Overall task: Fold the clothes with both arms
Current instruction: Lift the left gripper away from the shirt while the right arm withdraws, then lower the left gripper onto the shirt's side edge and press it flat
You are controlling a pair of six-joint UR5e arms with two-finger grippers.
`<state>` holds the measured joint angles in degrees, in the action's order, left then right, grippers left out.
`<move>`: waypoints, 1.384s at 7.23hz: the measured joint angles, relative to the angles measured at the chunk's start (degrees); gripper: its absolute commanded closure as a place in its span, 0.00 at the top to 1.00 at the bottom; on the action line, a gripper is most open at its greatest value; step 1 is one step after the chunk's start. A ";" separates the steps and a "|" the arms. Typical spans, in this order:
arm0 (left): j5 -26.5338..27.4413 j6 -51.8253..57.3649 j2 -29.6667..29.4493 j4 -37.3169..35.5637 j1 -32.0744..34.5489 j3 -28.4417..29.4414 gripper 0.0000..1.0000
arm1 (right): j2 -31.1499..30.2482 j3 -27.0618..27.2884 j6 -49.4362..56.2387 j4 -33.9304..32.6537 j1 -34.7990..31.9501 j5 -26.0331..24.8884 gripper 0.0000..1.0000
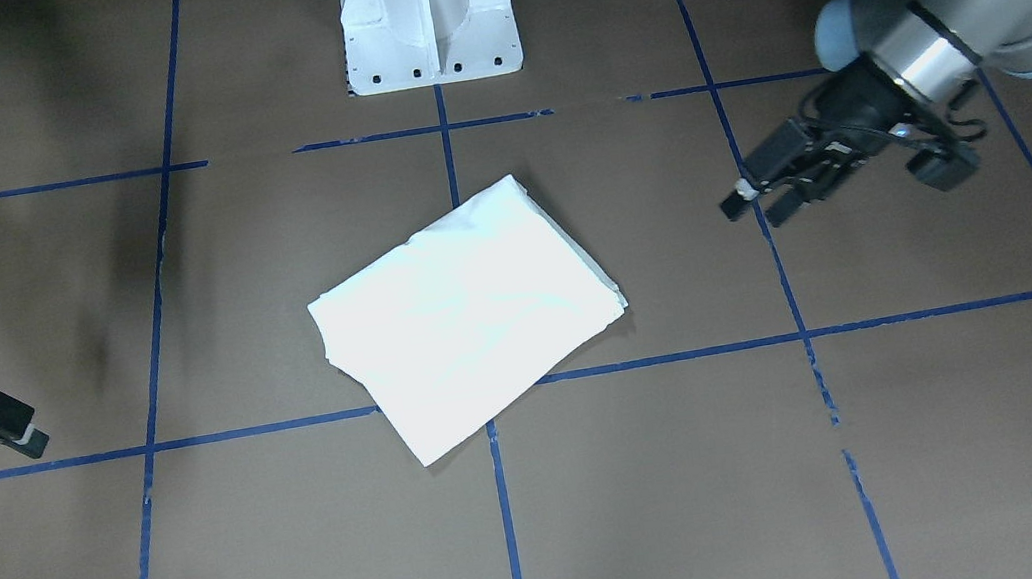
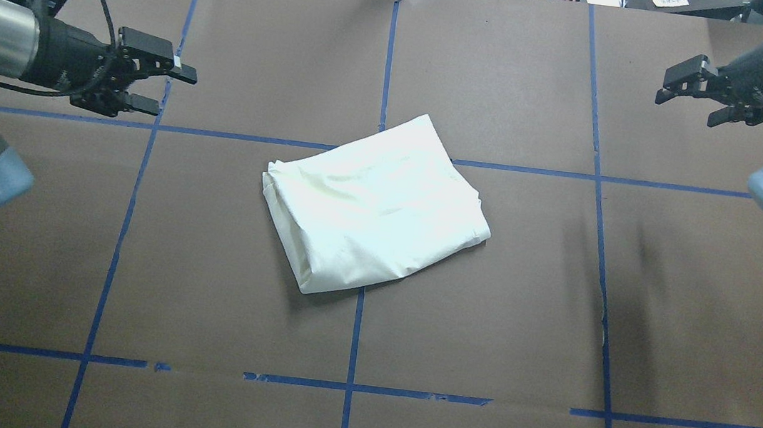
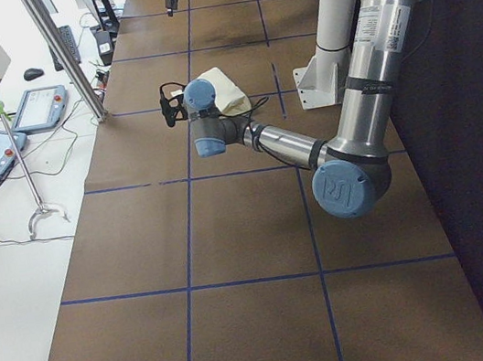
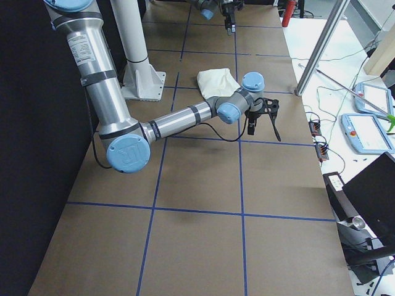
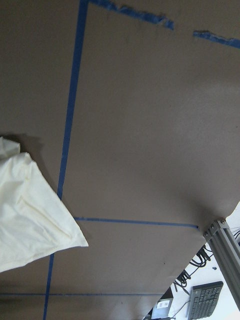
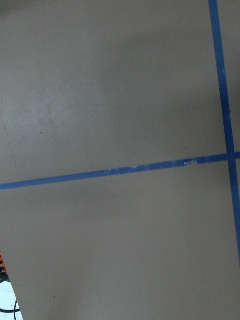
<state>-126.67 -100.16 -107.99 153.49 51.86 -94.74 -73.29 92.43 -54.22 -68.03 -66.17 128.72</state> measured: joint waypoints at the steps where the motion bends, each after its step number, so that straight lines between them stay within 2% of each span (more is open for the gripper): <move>1: 4.19 -6.66 -1.83 -0.12 -3.89 -0.89 0.99 | -2.57 0.12 5.78 -0.16 -1.92 0.73 1.00; 2: 9.76 -11.82 -3.76 -0.74 -8.47 -1.10 0.69 | -4.81 0.15 12.94 -1.56 -4.52 1.83 1.00; 3: 15.48 -14.82 -5.68 -2.43 -12.92 -0.88 0.33 | -6.24 0.23 20.58 -4.55 -7.11 2.65 1.00; 4: 19.20 -16.01 -7.06 -4.19 -15.93 -0.67 0.04 | -7.28 0.20 26.96 -7.29 -9.15 3.24 1.00; 6: 22.46 -16.42 -7.85 -5.40 -20.10 -0.49 0.00 | -9.22 0.24 32.72 -9.28 -11.52 4.75 1.00; 10: 27.23 -16.03 -8.04 -6.36 -26.88 2.63 0.00 | -10.18 0.43 33.90 -9.65 -12.37 5.89 1.00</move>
<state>-99.44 -116.19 -116.03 147.13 24.97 -92.11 -83.47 92.87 -20.32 -77.68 -78.55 134.60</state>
